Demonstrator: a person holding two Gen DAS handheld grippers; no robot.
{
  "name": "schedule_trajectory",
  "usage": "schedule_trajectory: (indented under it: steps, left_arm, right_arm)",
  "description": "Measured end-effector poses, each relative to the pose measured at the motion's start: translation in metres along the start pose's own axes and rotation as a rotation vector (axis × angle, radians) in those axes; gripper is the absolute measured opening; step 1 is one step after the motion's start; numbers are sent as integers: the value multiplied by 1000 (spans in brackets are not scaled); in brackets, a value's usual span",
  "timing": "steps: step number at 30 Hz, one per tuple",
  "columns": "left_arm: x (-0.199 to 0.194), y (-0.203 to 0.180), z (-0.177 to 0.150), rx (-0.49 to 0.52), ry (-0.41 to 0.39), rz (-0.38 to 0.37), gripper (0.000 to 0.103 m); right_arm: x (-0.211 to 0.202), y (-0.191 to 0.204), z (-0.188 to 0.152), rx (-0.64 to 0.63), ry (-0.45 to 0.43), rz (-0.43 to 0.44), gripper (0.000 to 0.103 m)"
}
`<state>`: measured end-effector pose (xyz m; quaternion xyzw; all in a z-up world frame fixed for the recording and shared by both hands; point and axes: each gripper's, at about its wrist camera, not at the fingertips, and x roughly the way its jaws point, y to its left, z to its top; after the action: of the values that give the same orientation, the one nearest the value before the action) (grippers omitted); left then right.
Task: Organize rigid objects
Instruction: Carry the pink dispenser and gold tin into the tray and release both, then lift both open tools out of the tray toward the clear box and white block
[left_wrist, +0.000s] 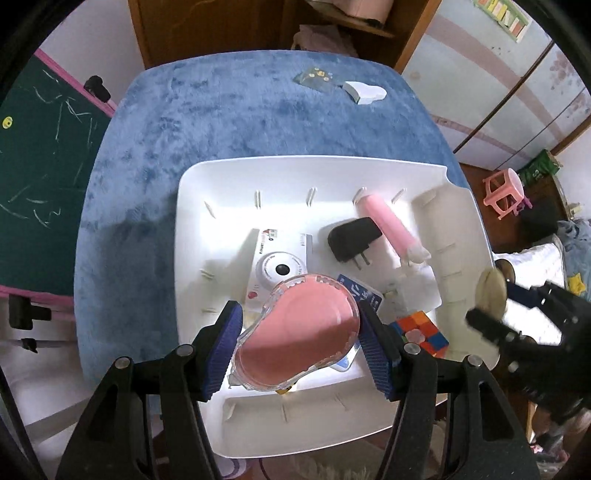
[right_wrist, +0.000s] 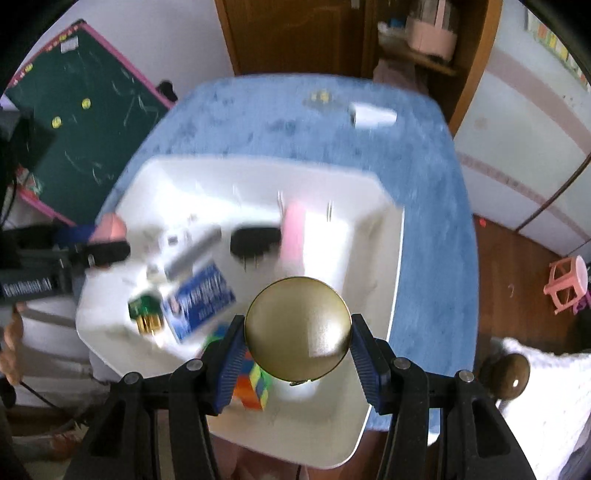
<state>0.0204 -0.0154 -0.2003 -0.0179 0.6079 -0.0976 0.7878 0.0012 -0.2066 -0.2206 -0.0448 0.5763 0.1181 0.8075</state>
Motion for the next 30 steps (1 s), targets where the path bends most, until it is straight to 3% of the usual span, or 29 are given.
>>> schedule_trajectory:
  steps: [17, 22, 27, 30]
  left_arm:
    - [35, -43, 20, 101, -10, 14, 66]
    - [39, -47, 23, 120, 10, 18, 67]
    - [29, -44, 24, 110, -13, 1, 78]
    - [18, -41, 25, 101, -36, 0, 79]
  right_arm:
    - [35, 3, -14, -14, 113, -16, 57]
    - [26, 0, -11, 12, 76, 0, 67]
    - [13, -3, -6, 36, 39, 21, 67]
    - [7, -1, -2, 39, 29, 33, 67]
